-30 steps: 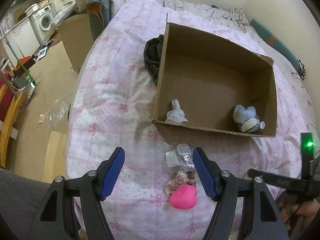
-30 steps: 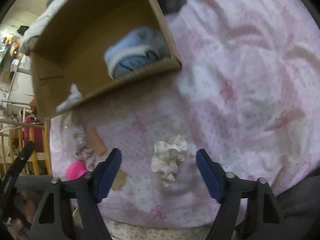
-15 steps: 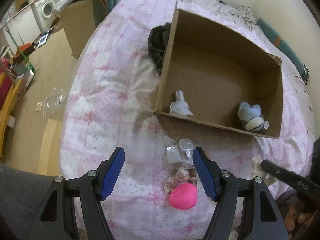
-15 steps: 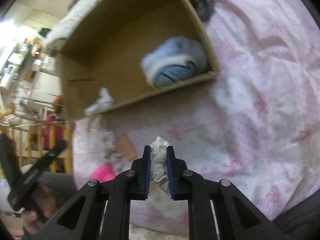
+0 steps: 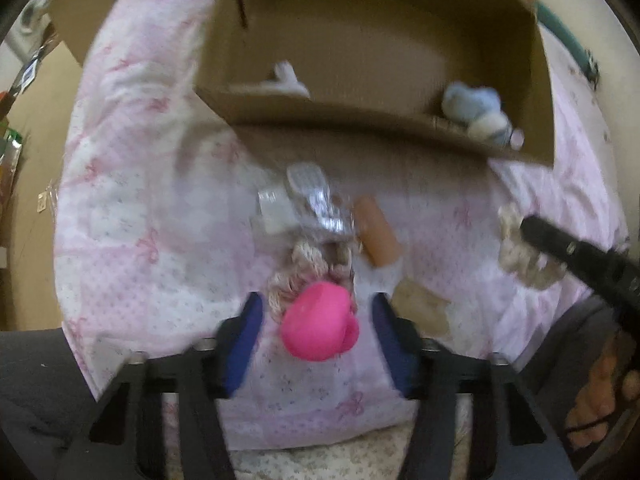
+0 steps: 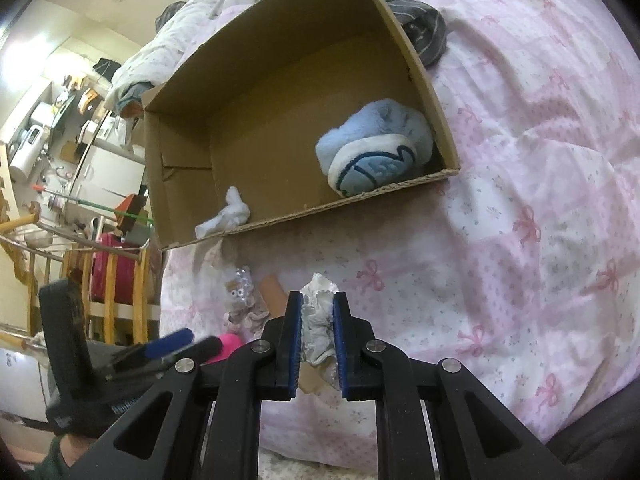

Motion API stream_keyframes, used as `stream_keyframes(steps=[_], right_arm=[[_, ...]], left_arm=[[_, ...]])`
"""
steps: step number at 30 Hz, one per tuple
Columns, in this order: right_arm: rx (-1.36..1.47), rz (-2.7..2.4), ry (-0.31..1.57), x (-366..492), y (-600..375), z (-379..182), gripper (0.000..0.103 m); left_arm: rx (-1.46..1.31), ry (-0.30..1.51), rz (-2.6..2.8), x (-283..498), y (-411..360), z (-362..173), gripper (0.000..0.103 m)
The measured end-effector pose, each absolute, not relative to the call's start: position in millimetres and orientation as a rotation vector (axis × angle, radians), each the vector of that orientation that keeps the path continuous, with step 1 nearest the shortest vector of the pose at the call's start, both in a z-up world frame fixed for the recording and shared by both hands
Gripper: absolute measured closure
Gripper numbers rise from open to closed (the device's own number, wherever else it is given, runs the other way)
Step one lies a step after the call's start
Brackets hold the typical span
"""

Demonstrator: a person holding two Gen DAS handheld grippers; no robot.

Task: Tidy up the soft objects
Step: 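Grasp the cream scrunchie with the right tool while the left grasps the pink heart, then carry the pink heart and cream scrunchie into the box with both tools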

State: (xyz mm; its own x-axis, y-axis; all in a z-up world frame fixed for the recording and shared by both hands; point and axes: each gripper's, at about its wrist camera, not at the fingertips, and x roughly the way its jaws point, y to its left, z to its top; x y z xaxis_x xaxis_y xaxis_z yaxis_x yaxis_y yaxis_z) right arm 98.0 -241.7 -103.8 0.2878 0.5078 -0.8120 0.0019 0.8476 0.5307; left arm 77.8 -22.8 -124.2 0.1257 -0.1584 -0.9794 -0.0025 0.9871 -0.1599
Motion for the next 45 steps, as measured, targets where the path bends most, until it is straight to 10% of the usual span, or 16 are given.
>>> stream_keyframes(steps=[9,10,39,45], right_arm=[[0.484,0.347,1.259,101,-241,-110,0.087],[0.483,0.347,1.260,101,-241,-110,0.087],[0.444,0.409,1.227,97,-226,-102,0.087],[0.525,0.590,0.982,89,-231,-42,0.087]], left_arm=[[-0.197,1.431,-0.123,78,-14,-116,0.072],[-0.196,1.408,-0.112,76,-11,-109,0.085],[-0.146,1.151,0.108,79,21,-60,0.086],[-0.145,1.062,0.091,95,22,-23,0.086]])
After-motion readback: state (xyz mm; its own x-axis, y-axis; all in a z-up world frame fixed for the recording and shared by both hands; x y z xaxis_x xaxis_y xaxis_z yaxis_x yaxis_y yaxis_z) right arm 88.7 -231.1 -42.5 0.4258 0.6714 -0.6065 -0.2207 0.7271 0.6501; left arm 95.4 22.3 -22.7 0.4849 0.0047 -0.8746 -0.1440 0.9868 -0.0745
